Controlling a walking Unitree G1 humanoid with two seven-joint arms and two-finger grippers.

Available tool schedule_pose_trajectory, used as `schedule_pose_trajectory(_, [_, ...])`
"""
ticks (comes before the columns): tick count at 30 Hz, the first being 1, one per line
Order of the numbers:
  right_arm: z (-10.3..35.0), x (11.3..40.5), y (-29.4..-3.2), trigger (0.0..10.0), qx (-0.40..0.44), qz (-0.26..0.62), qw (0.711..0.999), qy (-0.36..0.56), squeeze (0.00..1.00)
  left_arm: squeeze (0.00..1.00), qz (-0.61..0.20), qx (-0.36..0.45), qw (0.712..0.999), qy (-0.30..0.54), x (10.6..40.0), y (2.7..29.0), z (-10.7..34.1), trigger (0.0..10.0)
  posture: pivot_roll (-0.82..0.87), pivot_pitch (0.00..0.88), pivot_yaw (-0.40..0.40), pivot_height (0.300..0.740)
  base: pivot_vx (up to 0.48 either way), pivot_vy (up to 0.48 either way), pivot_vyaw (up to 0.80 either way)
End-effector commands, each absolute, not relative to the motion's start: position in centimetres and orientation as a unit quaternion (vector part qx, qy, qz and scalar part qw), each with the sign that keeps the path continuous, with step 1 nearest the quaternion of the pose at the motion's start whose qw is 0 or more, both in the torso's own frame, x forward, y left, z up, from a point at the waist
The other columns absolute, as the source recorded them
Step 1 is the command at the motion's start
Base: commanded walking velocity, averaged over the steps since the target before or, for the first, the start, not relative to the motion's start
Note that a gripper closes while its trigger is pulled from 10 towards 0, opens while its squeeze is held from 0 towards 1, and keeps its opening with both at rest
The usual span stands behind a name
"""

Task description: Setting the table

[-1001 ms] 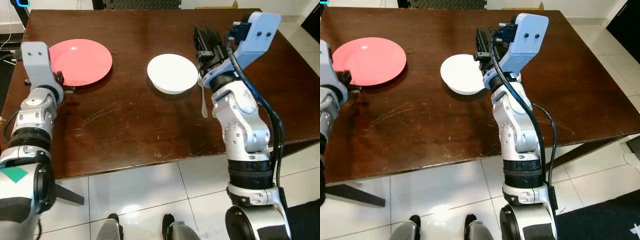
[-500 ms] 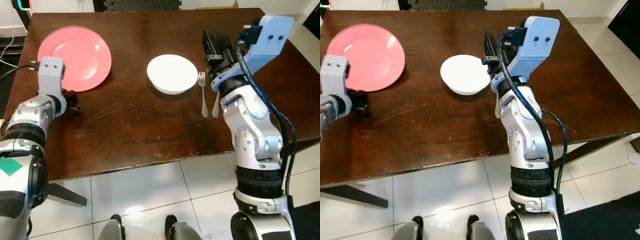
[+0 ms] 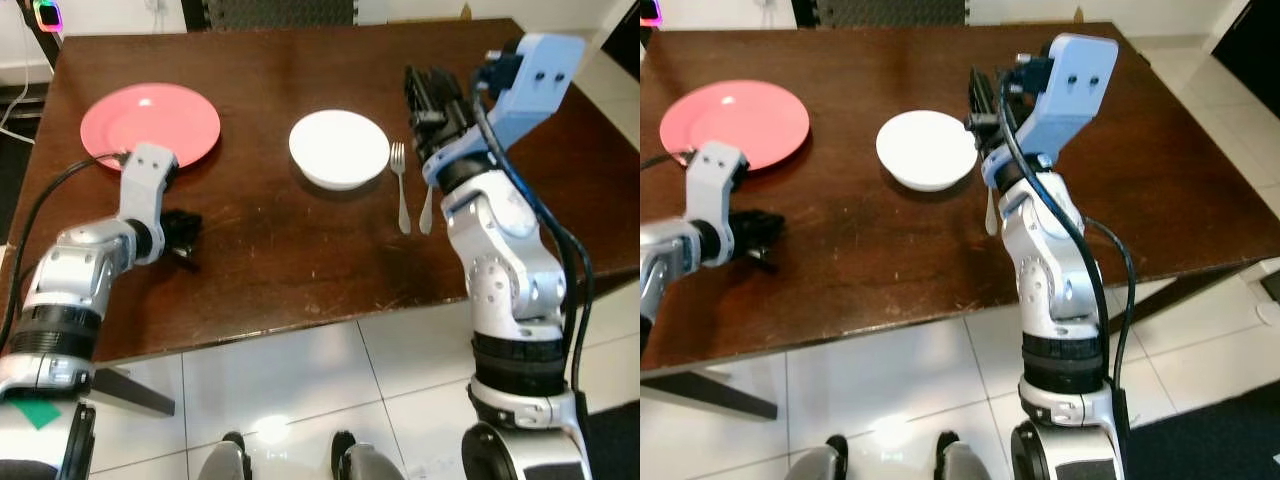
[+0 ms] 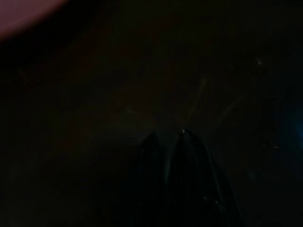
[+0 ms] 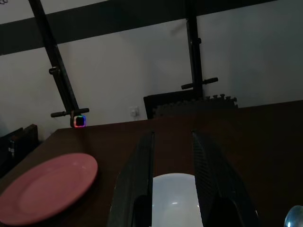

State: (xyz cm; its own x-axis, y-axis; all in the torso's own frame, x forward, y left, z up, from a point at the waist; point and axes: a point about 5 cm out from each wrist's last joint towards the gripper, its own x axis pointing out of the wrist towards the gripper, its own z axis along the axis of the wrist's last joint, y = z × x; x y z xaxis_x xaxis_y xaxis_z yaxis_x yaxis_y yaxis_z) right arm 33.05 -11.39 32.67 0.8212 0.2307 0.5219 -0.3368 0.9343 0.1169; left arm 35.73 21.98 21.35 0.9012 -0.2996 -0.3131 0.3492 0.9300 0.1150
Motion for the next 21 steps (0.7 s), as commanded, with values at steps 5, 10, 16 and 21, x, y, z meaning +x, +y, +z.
schedule_pose_trajectory(5, [32.4, 33.2, -11.5, 10.0, 0.107, 0.151, 0.949, -0.254, 0.00, 0.00, -0.127, 0.241, 0.962, 0.022, 34.5, 21.1, 23.7, 10.0, 0.09, 0.231, 0.006, 0.740, 0.000, 0.000, 0.00])
schedule_pose_trajectory(10, [32.4, 33.2, -11.4, 10.0, 0.106, 0.153, 0.949, -0.255, 0.00, 0.00, -0.092, 0.224, 0.970, -0.037, 33.9, 20.8, 25.4, 10.0, 0.08, 0.224, 0.005, 0.740, 0.000, 0.000, 0.00])
schedule_pose_trajectory(16, [31.1, 32.7, -11.9, 10.0, 0.077, 0.124, 0.956, -0.254, 0.00, 0.00, -0.031, 0.156, 0.976, -0.146, 31.9, 19.5, 27.0, 10.0, 0.08, 0.211, 0.004, 0.740, 0.000, 0.000, 0.00])
schedule_pose_trajectory(21, [27.9, 32.6, -12.7, 10.0, 0.045, 0.086, 0.972, -0.214, 0.00, 0.00, -0.025, 0.120, 0.974, -0.191, 29.6, 18.0, 26.8, 10.0, 0.09, 0.199, -0.010, 0.740, 0.000, 0.000, 0.00])
